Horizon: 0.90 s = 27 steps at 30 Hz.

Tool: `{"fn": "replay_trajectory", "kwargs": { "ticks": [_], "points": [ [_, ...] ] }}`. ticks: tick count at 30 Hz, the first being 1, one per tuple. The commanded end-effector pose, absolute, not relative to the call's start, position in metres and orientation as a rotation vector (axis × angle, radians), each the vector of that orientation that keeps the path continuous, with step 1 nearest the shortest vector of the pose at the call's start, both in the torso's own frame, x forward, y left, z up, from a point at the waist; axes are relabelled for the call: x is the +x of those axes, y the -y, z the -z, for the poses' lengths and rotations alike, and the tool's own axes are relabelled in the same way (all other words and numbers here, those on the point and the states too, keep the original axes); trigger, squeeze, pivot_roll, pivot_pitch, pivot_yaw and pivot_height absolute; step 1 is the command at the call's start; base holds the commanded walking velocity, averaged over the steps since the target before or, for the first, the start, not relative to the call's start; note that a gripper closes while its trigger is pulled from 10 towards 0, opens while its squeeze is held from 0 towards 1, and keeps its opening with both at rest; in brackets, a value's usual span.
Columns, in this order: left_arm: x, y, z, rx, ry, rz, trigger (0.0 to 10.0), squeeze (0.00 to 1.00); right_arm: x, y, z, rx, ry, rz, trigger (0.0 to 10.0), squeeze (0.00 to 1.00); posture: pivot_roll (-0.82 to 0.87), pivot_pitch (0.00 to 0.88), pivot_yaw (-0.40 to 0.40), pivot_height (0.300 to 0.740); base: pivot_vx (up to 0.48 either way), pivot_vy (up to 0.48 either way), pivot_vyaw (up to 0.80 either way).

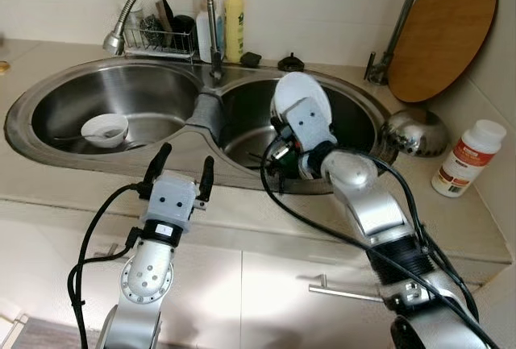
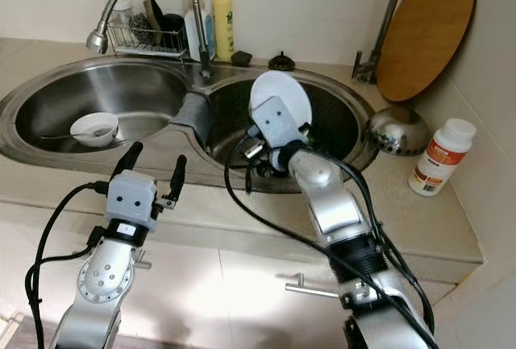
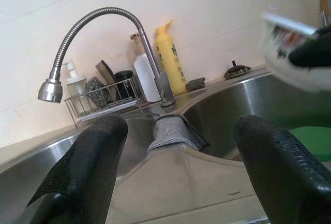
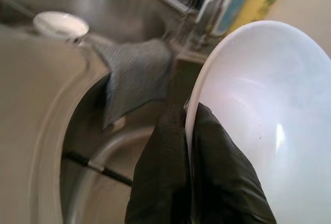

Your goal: Kitchen organization

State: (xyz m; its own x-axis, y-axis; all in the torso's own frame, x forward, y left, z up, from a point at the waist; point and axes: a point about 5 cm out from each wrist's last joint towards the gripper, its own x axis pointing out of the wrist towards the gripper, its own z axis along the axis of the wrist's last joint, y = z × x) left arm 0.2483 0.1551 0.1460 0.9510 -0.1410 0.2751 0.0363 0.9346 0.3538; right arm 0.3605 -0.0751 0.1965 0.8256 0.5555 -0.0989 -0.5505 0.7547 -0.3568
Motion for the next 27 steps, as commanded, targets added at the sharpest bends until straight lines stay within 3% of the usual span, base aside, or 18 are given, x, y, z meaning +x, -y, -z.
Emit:
{"fn": "replay_trajectory", "kwargs": {
  "ticks": [1,7,11,24,27],
  "points": [
    [0.251,-0.155,-0.146,0.359,0.304,0.092,10.0,0.0,0.365,0.074,-0.194,-0.401,-0.039,-0.637,10.0,0.0,0.13,0.0,-0.044,0.74,0.0,0.0,0.0],
    [0.251,-0.155,-0.148,0.359,0.31,0.088,10.0,0.0,0.386,0.074,-0.173,-0.51,-0.241,-0.68,10.0,0.0,0.15,0.0,-0.054,0.74,0.0,0.0,0.0],
    [0.251,-0.155,-0.149,0.36,0.311,0.086,10.0,0.0,0.389,0.073,-0.16,-0.491,-0.344,-0.698,10.0,0.0,0.15,0.0,-0.051,0.74,0.0,0.0,0.0],
    [0.25,-0.154,-0.149,0.357,0.309,0.086,10.0,0.0,0.396,0.074,-0.164,-0.556,-0.421,-0.722,10.0,0.0,0.16,0.0,-0.061,0.74,0.0,0.0,0.0],
    [0.249,-0.152,-0.148,0.353,0.306,0.088,10.0,0.0,0.404,0.074,-0.184,-0.59,-0.359,-0.676,10.0,0.0,0.16,0.0,-0.063,0.74,0.0,0.0,0.0]
  ]
}}
